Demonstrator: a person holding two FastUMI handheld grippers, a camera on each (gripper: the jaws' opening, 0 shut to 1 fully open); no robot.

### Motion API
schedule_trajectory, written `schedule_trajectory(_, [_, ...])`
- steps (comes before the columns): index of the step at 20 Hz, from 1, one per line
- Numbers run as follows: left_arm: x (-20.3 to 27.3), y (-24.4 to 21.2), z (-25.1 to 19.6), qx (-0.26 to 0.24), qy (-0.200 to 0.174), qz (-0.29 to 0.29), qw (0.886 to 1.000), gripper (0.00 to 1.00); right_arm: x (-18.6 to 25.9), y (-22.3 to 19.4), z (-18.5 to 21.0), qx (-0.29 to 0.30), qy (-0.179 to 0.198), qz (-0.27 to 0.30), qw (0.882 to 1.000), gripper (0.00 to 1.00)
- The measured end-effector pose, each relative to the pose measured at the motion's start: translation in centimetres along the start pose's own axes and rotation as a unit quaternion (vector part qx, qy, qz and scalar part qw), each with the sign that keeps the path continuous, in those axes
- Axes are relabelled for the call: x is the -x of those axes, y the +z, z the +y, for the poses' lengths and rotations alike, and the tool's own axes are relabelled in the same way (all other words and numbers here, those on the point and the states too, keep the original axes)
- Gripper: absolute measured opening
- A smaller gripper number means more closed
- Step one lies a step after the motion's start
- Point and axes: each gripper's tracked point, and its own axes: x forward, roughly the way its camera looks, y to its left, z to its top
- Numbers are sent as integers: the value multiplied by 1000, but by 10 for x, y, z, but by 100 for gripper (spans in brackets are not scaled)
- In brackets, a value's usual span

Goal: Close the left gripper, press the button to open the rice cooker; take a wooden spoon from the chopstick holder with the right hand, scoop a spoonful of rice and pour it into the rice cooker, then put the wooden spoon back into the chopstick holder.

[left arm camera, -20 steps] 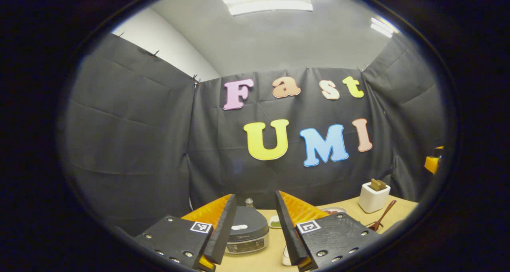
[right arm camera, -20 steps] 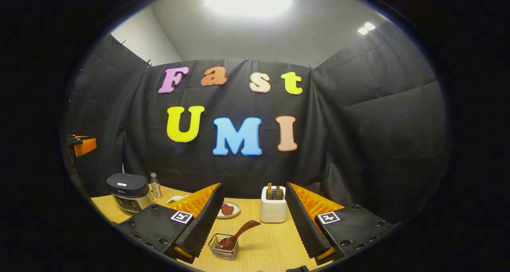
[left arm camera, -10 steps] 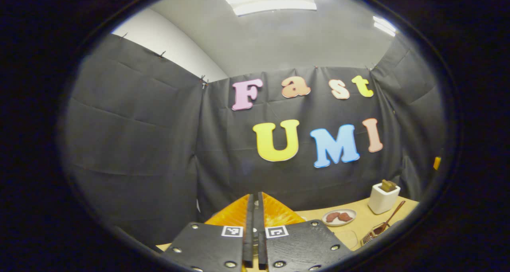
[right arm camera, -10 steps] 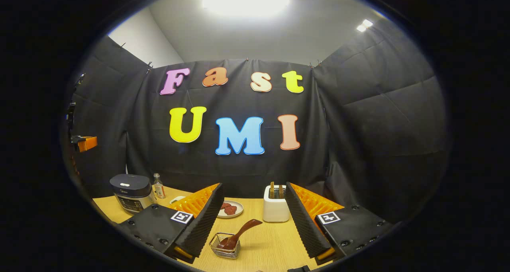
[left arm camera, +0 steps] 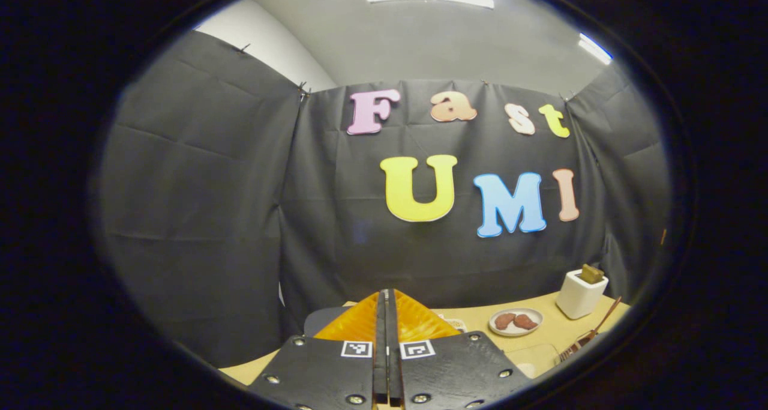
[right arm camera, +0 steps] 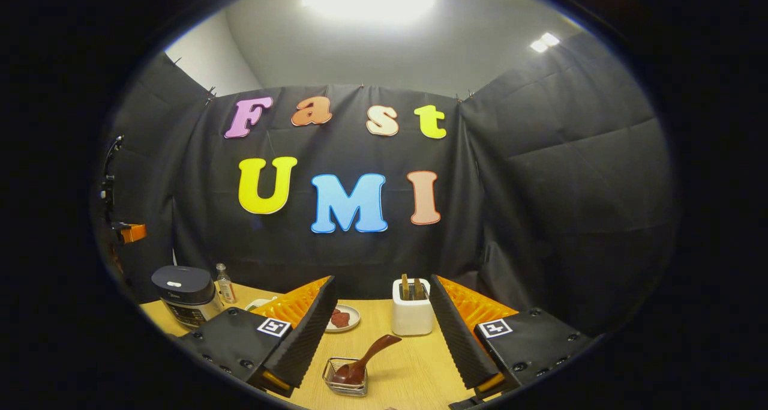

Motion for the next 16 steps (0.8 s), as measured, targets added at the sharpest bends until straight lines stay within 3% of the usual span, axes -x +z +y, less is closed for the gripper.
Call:
schedule_trajectory(7, [-50,-64,-1,2,-31,52,998,2,-17,-7,20,12,-18,14,1000,97])
schedule_trajectory(16, [-76,-155,-5,3,-47,123,991,2,-22,-14,29,24,-36,30,999,98])
